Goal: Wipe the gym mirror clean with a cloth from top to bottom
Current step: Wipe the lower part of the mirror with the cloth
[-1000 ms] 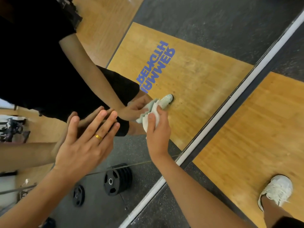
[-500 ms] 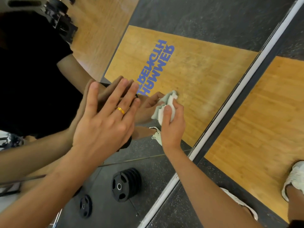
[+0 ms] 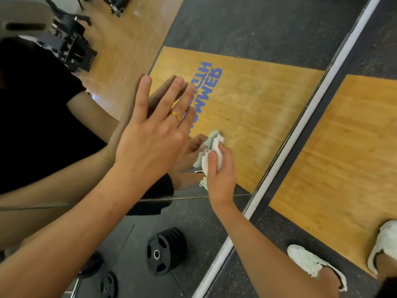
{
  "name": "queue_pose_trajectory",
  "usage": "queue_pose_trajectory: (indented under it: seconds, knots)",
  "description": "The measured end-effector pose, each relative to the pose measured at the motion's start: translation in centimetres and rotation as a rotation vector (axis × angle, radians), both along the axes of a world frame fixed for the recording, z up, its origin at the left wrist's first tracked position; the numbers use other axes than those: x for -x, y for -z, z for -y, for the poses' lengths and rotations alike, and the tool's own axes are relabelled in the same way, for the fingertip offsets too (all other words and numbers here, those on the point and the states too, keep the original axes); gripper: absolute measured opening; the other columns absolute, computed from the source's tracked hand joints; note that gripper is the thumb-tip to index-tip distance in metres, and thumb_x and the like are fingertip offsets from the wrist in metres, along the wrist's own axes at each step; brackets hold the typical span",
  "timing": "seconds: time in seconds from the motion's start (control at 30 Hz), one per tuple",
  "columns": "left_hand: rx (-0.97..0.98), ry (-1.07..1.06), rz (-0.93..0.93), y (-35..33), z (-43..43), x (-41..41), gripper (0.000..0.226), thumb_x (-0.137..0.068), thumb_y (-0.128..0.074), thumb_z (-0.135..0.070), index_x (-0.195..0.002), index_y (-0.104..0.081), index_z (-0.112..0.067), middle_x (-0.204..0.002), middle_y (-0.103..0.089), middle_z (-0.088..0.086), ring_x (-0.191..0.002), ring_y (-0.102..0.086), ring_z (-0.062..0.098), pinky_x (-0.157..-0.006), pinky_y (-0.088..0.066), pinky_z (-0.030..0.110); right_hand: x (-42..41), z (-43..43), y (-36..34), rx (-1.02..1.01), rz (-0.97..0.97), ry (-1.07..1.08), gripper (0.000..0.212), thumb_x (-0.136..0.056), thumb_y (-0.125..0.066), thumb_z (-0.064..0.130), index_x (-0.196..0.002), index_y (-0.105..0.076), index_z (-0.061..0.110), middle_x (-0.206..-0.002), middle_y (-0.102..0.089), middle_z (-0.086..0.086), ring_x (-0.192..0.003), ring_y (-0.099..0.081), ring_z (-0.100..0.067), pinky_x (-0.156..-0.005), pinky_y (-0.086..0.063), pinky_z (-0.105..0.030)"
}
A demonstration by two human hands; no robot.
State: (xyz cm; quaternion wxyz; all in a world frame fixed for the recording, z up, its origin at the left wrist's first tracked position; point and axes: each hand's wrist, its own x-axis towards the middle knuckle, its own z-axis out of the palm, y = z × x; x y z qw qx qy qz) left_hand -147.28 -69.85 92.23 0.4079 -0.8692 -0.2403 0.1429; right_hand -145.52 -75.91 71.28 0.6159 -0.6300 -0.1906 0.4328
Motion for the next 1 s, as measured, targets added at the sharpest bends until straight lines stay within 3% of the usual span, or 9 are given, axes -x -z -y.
queue_pose_trajectory:
  seconds: [0.13,0.23,0.37,0.47,0.57,0.67,0.8,1.0]
  knots:
    - [-0.011,-0.003,-0.010,-0.1,0.1,0.2,0.045,-0.111,-0.030,-0.029,-0.132,-0.064,-0.007,-0.160,-0.041,0.015,-0.151,-0.033,0.035,-0.118,-0.016,0.072,0.4,0.5,1.1,0.175,-0.122,0.041,0.028,-0.108,-0.053,0.032,-0.132,-0.058,0.019,-0.097,-0.064,0.012,-0.098,-0.069,-0.023,-0.076,-0.056,-0.035]
    - [0.031,-0.014,0.028,-0.1,0.2,0.0,0.063,-0.112,-0.017,-0.038,-0.131,-0.065,-0.004,-0.158,-0.044,0.016,-0.150,-0.036,0.036,-0.117,-0.017,0.073,1.3,1.2,-1.3,0.062,-0.123,0.008,0.029,-0.108,-0.053,0.036,-0.132,-0.057,0.019,-0.106,-0.067,0.008,-0.099,-0.068,-0.014,-0.077,-0.058,-0.033]
    - [-0.003,0.019,0.020,0.1,0.0,0.7,0.040,-0.104,-0.044,-0.026,-0.136,-0.061,-0.007,-0.162,-0.039,0.014,-0.153,-0.029,0.034,-0.121,-0.001,0.068,5.4,4.6,-4.7,-0.127,-0.097,-0.083,0.038,-0.107,-0.052,0.044,-0.136,-0.058,0.020,-0.118,-0.068,0.004,-0.108,-0.067,-0.010,-0.088,-0.057,-0.031]
    - [0.018,0.038,0.006,0.0,0.0,0.5,0.039,-0.104,-0.042,-0.023,-0.136,-0.060,-0.008,-0.162,-0.039,0.014,-0.154,-0.027,0.034,-0.121,-0.001,0.068,7.0,6.0,-2.9,-0.026,-0.050,-0.094,0.043,-0.107,-0.051,0.041,-0.141,-0.058,0.015,-0.127,-0.066,0.002,-0.115,-0.060,-0.005,-0.097,-0.053,-0.029]
    - [-0.014,0.043,-0.002,0.0,0.0,0.6,0.039,-0.106,-0.040,-0.023,-0.135,-0.061,-0.008,-0.161,-0.039,0.014,-0.154,-0.028,0.034,-0.121,0.001,0.067,5.9,6.2,-0.8,0.147,-0.141,-0.097,0.038,-0.108,-0.047,0.039,-0.143,-0.055,0.024,-0.127,-0.064,0.009,-0.117,-0.062,-0.013,-0.097,-0.055,-0.035]
    - [-0.019,0.038,0.007,0.1,0.0,0.7,0.038,-0.106,-0.040,-0.022,-0.135,-0.061,-0.008,-0.161,-0.041,0.014,-0.154,-0.028,0.034,-0.121,0.000,0.067,5.6,5.8,-1.5,0.081,-0.140,-0.101,0.038,-0.107,-0.045,0.047,-0.137,-0.055,0.025,-0.118,-0.067,0.006,-0.108,-0.065,-0.011,-0.088,-0.058,-0.041]
    - [-0.007,0.026,0.005,0.2,0.0,0.7,0.039,-0.107,-0.039,-0.023,-0.135,-0.060,-0.007,-0.161,-0.040,0.015,-0.155,-0.025,0.035,-0.120,-0.001,0.068,5.8,5.5,-4.0,-0.050,-0.126,-0.105,0.040,-0.107,-0.049,0.045,-0.138,-0.056,0.021,-0.122,-0.066,0.007,-0.112,-0.063,-0.005,-0.089,-0.056,-0.027]
    - [0.000,0.020,-0.009,-0.1,0.0,0.8,0.038,-0.105,-0.042,-0.022,-0.135,-0.059,-0.006,-0.163,-0.036,0.015,-0.155,-0.022,0.035,-0.121,0.009,0.065,6.0,5.4,-3.4,0.000,-0.232,-0.034,0.030,-0.107,-0.051,0.043,-0.132,-0.056,0.027,-0.118,-0.068,0.008,-0.110,-0.065,-0.007,-0.087,-0.059,-0.039]
